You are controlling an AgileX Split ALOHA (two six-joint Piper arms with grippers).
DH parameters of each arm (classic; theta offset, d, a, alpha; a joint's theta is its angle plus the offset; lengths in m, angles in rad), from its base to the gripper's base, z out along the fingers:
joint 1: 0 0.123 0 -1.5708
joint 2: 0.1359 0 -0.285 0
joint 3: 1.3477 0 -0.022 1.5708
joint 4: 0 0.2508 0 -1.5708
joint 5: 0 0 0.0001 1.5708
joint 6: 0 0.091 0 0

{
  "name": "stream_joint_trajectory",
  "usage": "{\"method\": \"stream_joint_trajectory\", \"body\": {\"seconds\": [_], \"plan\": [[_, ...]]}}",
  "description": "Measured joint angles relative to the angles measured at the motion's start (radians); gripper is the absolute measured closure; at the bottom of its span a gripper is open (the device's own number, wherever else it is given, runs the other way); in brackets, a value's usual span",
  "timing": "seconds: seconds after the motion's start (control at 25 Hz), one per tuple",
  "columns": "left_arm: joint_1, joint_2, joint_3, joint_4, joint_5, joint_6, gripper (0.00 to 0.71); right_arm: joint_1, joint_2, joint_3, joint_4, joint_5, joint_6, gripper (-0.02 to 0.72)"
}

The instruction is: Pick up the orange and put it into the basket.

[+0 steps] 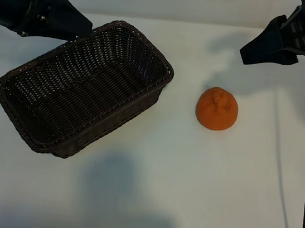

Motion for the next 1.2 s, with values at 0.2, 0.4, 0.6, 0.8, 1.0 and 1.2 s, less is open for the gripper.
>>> {"method": "stream_joint_trajectory", "body": {"seconds": [0.2,0.4,0.6,0.8,1.0,1.2], "plan": [[0.000,0.000,0.000,0.000,0.000,0.001,0.286,0.000,0.000,0.000,0.000,0.000,0.000,0.259],[0.000,0.000,0.000,0.000,0.000,0.001,0.286,0.000,0.000,0.000,0.000,-0.002,0.000,0.259],[0.000,0.000,0.000,0.000,0.000,0.001,0.286,0.000,0.000,0.000,0.000,-0.003,0.000,0.259],[0.000,0.000,0.000,0.000,-0.002,0.001,0.286,0.000,0.000,0.000,0.000,-0.003,0.000,0.259],[0.000,0.000,0.000,0.000,-0.007,0.001,0.286,0.000,0.000,0.000,0.000,-0.003,0.000,0.259],[0.000,0.000,0.000,-0.002,-0.015,0.001,0.286,0.000,0.000,0.000,0.000,-0.003,0.000,0.259]]}}
